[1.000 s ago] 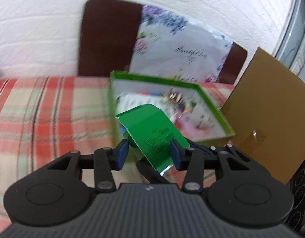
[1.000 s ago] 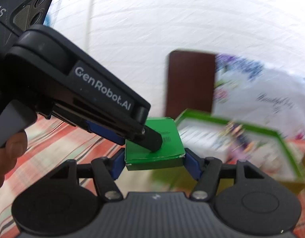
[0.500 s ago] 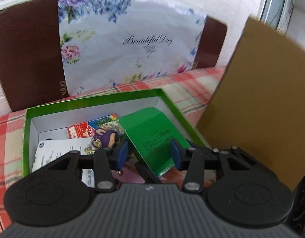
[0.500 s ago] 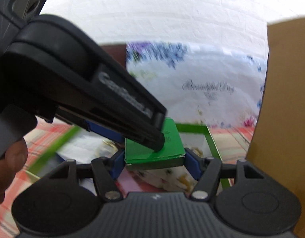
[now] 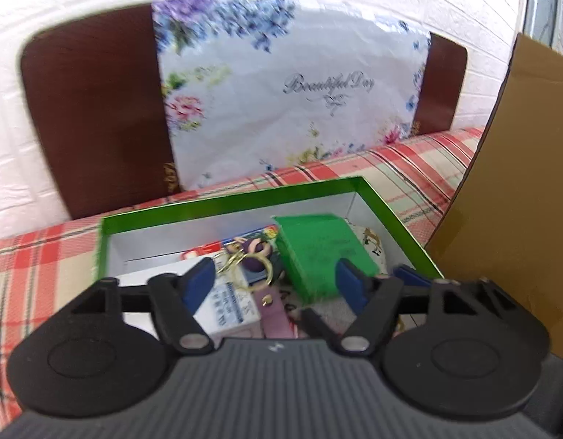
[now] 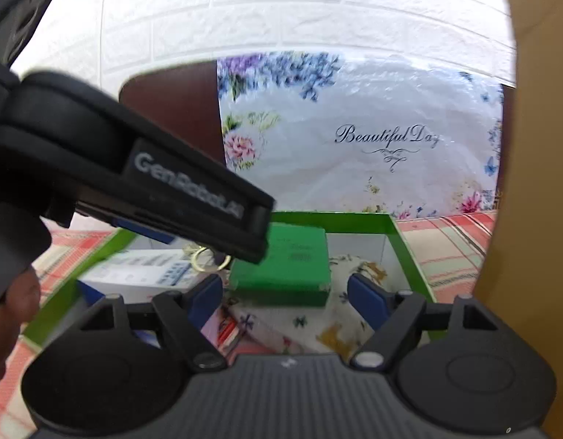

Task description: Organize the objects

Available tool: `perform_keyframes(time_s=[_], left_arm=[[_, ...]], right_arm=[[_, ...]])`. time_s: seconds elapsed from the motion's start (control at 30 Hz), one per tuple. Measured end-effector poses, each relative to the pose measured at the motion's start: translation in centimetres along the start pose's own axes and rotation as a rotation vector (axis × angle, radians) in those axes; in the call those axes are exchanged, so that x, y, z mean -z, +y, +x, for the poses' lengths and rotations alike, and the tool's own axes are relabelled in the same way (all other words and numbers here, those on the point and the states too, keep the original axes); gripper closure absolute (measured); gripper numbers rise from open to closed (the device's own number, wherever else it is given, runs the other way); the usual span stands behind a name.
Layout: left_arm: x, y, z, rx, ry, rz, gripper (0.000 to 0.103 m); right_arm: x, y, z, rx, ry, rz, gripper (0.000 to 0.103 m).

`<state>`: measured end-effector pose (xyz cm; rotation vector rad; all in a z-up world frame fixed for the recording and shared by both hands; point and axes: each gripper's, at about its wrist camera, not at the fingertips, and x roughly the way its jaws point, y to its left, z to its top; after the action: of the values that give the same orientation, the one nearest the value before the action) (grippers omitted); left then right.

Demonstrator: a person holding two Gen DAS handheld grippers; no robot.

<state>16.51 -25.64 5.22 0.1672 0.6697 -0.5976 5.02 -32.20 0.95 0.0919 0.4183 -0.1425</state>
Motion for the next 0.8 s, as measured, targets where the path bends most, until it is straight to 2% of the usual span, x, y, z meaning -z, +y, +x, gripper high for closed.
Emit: perform_keyframes(time_s=[0.17,0.3,0.4,0.43,0.5,0.67,0.8], left_arm=[[1.2,0.1,-3.2,-0.068,-0.016,0.003,0.025],[2.9,0.7,-6.1,-0.141,-0.04,0.016,0.019],[4.4,1.1,-8.1,-0.185,-0.051,0.019,0.011],[4.9,1.3,-8.8,-0.195,-0.055,0.015,0.01],[5.9,1.6,-10.2,-0.207,-0.06,0.002,0.005],[7.6,1.8,-12.5,-0.203,-0.056,-0.028,0.0],[9.0,1.7,-14.0,-0.232,-0.065,-0.022,0.0]], right_arm=[[1.0,0.7,-4.7,-0.005,-0.047,0.0,0.02],[1.2,0.2,-6.4,-0.025,-0.031,0.025,0.019],[1.1,1.1,-8.2,-0.048,-0.002,0.061,0.012],[1.0,1.1,-8.4,-0.053,0.008,0.074,0.005],[1.1,1.3,-9.3,-0.054,0.02,0.102,0.0],[0.8,1.9,-12.2,-0.063,0.035,0.163,0.0],[0.7,3.0,-14.2,-0.057,0.024,0.142,0.0]])
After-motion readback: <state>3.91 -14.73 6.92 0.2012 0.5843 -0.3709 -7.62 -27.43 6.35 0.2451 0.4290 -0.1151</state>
